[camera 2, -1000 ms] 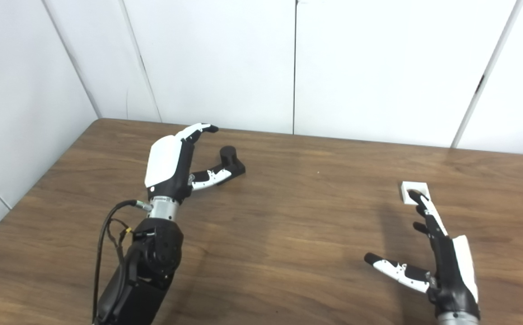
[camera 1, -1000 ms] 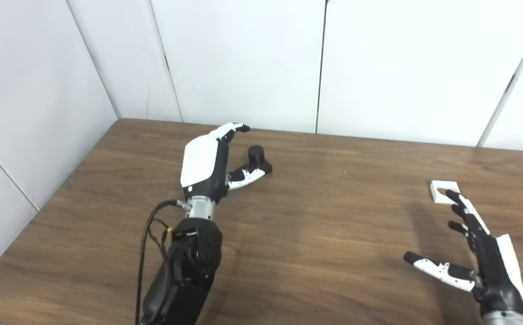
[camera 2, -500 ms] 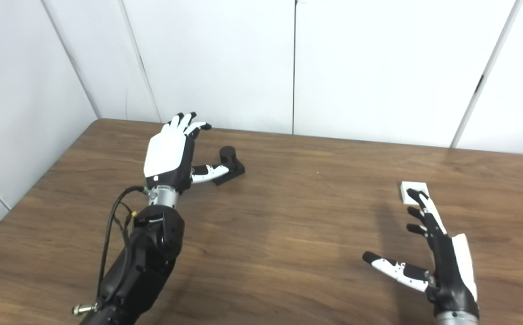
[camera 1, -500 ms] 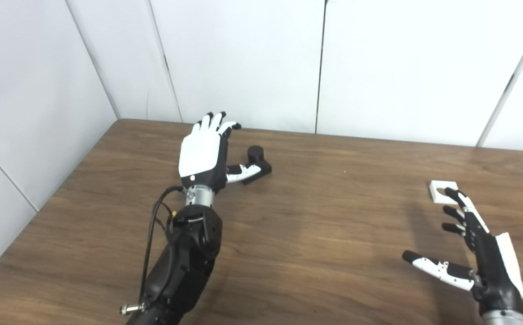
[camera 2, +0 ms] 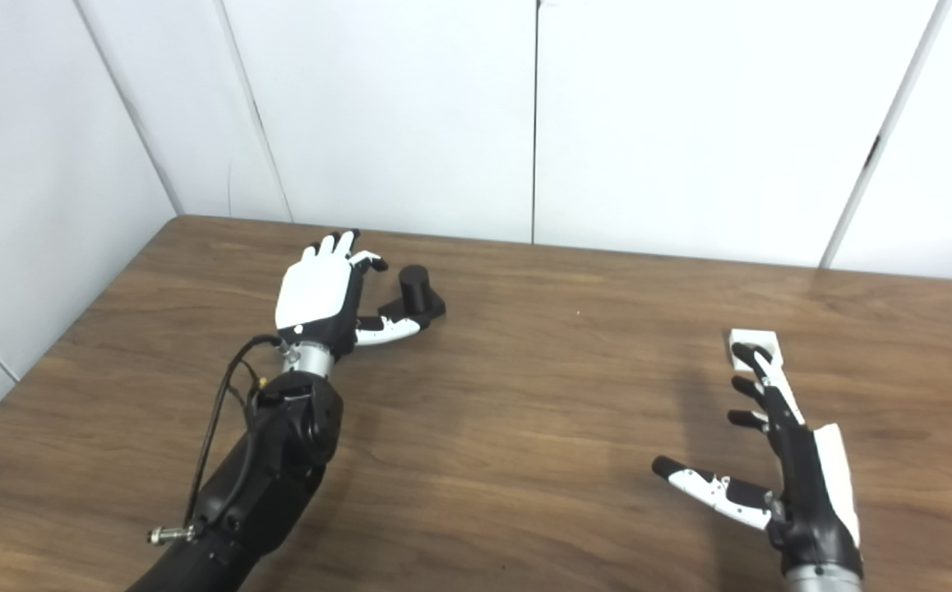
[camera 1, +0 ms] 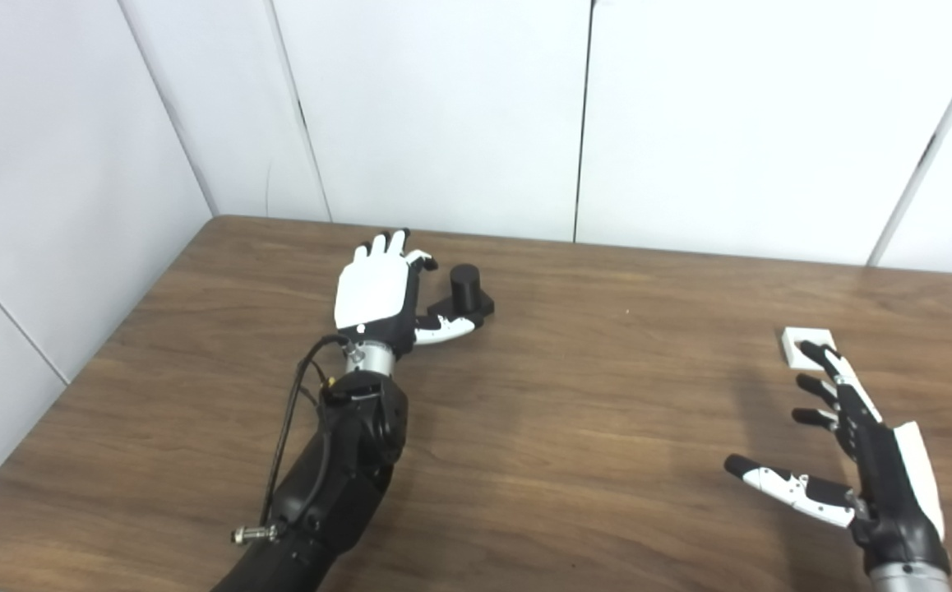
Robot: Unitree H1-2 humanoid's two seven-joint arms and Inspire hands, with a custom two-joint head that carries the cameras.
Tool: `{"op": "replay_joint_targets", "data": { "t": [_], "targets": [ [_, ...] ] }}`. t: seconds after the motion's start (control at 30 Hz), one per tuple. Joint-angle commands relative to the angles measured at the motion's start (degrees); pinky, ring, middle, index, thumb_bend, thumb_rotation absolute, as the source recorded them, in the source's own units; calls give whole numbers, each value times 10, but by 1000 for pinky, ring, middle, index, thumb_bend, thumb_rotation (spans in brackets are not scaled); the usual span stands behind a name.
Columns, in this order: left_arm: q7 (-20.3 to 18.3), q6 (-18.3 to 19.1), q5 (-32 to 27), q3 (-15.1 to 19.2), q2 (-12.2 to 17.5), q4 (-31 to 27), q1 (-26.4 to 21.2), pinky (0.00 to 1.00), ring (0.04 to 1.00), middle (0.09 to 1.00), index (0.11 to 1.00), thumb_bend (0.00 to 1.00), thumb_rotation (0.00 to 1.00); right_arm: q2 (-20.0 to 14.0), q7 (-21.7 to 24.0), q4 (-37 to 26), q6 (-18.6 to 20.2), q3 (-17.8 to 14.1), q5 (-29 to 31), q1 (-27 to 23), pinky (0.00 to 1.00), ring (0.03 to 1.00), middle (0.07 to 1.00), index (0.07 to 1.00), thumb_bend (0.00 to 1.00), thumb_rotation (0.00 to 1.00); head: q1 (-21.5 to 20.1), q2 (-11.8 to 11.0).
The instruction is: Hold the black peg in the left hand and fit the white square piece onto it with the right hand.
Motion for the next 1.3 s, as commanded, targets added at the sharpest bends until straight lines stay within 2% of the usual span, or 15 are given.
{"op": "replay_joint_targets", "data": {
  "t": [0.0,0.13,0.33,0.5,0.73,1.0,1.27],
  "targets": [
    [22,-1,4,-2,13,4,-35,1000,1000,991,695,908,567,6,-2,-27,0,-1,-3,-13,715,865,963,897,785,0,0,1],
    [23,3,0,-8,12,21,-39,1000,1000,991,683,914,564,5,-4,-22,-4,0,-4,-14,725,859,963,895,784,0,0,0],
    [29,-1,-10,-20,11,54,-40,1000,1000,994,713,895,575,6,-5,-24,-3,2,-12,-13,692,856,958,889,780,0,-3,0],
    [46,-8,-18,-27,11,88,-46,1000,1000,988,712,881,566,7,-5,-24,-5,0,-14,-12,662,853,956,884,787,0,-5,1],
    [71,-18,-39,-31,12,132,-57,1000,1000,987,705,864,538,6,-4,-28,-6,-3,-9,-11,707,850,957,887,785,0,-9,2],
    [97,-30,-59,-40,12,175,-68,1000,1000,983,684,843,505,4,-3,-32,-2,-3,-18,-11,684,836,952,885,776,20,-13,5],
    [98,-47,-96,-41,9,205,-80,1000,1000,970,662,806,490,5,-3,-34,-3,-5,-16,-9,676,842,952,882,766,27,-14,8]
  ]
}}
